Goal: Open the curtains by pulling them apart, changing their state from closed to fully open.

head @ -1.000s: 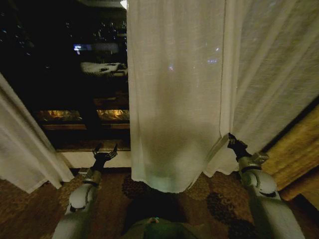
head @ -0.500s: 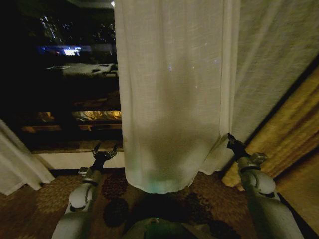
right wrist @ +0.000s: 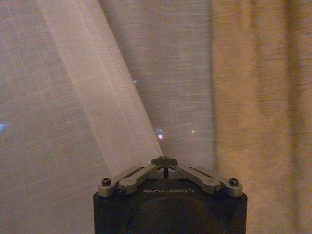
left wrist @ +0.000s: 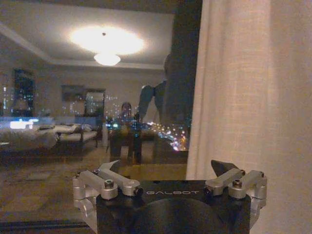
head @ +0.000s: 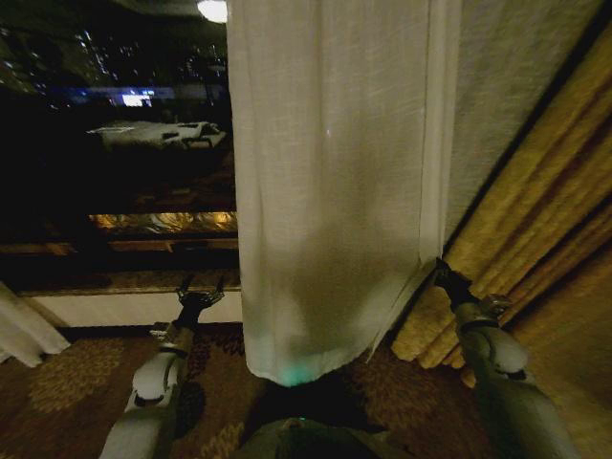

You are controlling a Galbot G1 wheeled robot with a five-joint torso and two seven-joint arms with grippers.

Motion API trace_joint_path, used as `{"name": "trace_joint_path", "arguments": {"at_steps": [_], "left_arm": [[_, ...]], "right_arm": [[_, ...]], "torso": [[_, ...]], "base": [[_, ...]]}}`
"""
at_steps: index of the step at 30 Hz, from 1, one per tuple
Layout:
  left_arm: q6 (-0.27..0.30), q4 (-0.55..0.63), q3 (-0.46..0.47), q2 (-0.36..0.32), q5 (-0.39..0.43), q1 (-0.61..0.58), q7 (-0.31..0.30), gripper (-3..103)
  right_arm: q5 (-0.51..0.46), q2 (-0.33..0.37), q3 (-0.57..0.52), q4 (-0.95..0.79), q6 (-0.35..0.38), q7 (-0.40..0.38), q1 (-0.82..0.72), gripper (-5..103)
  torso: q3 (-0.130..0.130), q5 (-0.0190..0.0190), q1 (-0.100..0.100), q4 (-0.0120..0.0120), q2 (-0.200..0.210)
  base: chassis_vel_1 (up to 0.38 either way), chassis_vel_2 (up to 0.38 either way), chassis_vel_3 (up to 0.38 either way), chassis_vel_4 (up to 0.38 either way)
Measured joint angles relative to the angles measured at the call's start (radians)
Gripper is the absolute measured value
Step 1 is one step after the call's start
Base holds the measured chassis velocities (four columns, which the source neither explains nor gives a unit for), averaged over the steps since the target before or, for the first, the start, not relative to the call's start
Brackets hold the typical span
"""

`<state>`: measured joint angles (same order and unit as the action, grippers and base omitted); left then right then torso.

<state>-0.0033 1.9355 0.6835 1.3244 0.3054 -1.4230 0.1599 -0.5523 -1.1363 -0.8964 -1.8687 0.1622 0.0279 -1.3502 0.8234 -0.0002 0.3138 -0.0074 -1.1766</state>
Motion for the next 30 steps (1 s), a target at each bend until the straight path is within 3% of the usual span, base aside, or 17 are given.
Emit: {"name": "trace_joint_path", "arguments": {"at_steps": [14,29,30], "left_arm": [[-0.001,0.005,-0.002,0.002,0.0,-0.004,0.0,100],[-0.004,0.009,-0.002,0.003,-0.001,-0.005,0.0,100],[-0.004,0.01,-0.002,0.003,-0.001,-0.005,0.0,100]], "right_arm": [[0.002,0.0,-0.005,0.004,-0.022,0.001,-0.015,0],[0.014,-0.001,-0.015,0.005,-0.035,0.011,-0.026,-3],[0.027,-0.002,-0.019,0.004,-0.035,0.019,-0.03,1]], "torso": [[0.0,0.0001,0.0,0.0001,0.0],[0.0,0.0,0.0,0.0001,0.0],[0.0,0.0001,0.0,-0.0002,0.0]], "base": [[-0.205,-0.199,0.187,0.206],[-0.021,-0.023,0.02,0.028],[0.0,0.0,0.0,0.0]]}}
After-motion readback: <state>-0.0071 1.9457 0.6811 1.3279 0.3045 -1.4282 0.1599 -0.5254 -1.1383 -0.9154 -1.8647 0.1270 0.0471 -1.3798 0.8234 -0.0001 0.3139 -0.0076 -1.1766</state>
